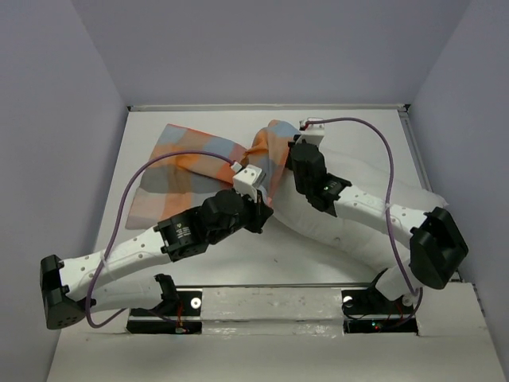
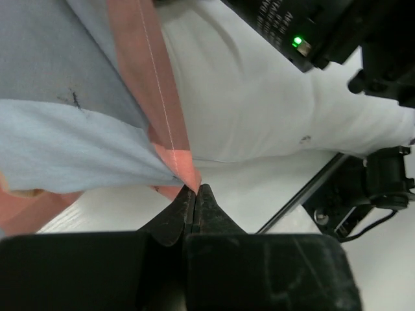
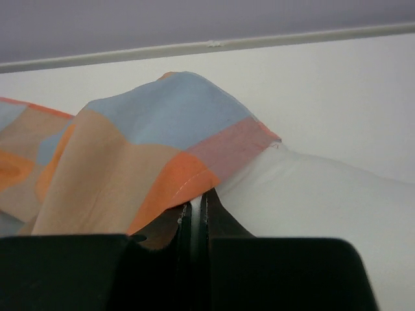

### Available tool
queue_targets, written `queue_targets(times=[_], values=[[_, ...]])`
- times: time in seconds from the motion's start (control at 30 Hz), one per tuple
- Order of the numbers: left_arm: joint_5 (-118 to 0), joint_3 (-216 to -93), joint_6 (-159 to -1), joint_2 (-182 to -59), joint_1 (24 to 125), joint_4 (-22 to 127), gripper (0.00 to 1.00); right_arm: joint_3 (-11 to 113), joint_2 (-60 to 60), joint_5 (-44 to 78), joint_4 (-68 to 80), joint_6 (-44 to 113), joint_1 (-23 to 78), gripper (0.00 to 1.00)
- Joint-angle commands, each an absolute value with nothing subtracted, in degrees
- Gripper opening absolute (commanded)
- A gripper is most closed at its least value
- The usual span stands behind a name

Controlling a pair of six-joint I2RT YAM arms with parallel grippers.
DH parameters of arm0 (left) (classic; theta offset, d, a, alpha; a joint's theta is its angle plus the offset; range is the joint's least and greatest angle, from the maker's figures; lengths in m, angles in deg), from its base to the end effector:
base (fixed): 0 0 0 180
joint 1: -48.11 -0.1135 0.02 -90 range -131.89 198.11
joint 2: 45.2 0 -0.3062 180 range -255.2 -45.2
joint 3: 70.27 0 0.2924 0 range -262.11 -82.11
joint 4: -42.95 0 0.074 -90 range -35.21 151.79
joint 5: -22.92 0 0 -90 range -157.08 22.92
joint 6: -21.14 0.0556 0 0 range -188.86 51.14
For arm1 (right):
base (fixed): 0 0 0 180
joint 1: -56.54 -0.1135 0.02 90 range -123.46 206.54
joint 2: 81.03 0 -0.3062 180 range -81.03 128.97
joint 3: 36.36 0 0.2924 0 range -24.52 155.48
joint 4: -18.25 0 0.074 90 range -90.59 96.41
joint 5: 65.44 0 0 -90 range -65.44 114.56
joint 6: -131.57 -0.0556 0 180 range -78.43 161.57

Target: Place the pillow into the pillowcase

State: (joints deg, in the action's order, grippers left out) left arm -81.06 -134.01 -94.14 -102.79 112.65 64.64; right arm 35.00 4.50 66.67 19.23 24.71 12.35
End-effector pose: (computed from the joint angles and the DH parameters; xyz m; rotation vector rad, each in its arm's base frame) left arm 0.1281 -0.2379 0.3690 0.4757 1.8651 -0.8617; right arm 0.3070 0.2464 0.3209 0.1005 1.7395 0.1184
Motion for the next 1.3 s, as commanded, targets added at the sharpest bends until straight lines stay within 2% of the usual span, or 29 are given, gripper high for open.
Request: queue_targets(times=[0.0,0.17,0.4,0.47,0.6,0.67,0.73,0.77,0.8,0.9,1.0,1.03,1.1,1.13,1.17,1.23,1.27], values=[[-73.49,-138.71,-93.82,-99.62,113.86,62.96,0.0,42.27,1.5,76.07,26.88,33.39,16.62,0.0],[-75.7,-137.92,-94.0,-98.64,113.42,64.12,0.0,38.94,-4.39,71.08,26.72,30.87,17.95,0.0],[-59.89,-139.42,-97.24,-111.37,113.68,41.11,0.0,31.74,2.72,47.72,30.65,5.66,14.97,0.0],[-55.93,-139.06,-98.91,-114.72,115.34,36.1,0.0,29.89,4.3,42.87,34.86,3.43,14.97,0.0],[-56.35,-136.79,-99.8,-115.87,118.25,34.31,0.0,27.6,4.14,36.36,40.15,3.95,14.97,0.0],[-59.15,-134.5,-100.15,-113.86,118.25,35.9,0.23,24.71,3.0,34.94,40.51,3.43,14.97,0.0],[-64.95,-133.0,-99.8,-109.12,118.16,40.71,0.56,20.14,0.8,32.13,40.51,1.67,14.97,0.0],[-66.36,-132.82,-99.63,-107.36,117.99,42.47,0.77,18.47,-0.08,31.25,40.6,0.97,14.97,0.0],[-67.33,-132.91,-99.19,-105.52,117.47,45.71,0.83,16.72,-0.87,30.72,40.6,0.01,14.97,0.0],[-71.37,-135.88,-96.99,-97.7,116.67,53.1,0.89,11.26,-4.2,29.75,39.81,-1.67,14.97,0.0],[-73.75,-138.0,-96.2,-94.69,115.36,59.09,0.89,9.93,-6.14,28.78,36.74,-0.71,14.97,0.14],[-76.02,-138.7,-96.02,-93.99,113.96,60.23,0.89,10.19,-6.76,28.34,35.25,0.34,14.97,0.24],[-78.84,-139.85,-96.55,-92.84,111.58,62.78,0.85,11.59,-9.48,28.69,30.51,1.66,14.97,0.35],[-80.33,-139.94,-96.63,-93.01,109.74,63.57,0.82,12.3,-10.53,29.04,28.57,3.32,14.97,0.45],[-79.91,-140.38,-96.98,-94.41,104.5,64.8,0.75,13.7,-12.63,30.09,24.55,4.82,14.97,0.51],[-76.5,-141.08,-95.59,-97.22,99.55,65.25,0.71,15.28,-14.49,30.71,20.66,6.14,14.97,0.58],[-76.48,-141.87,-94.28,-100.98,95.79,65.43,0.69,15.9,-16.07,30.8,17.69,6.67,14.97,0.59]])
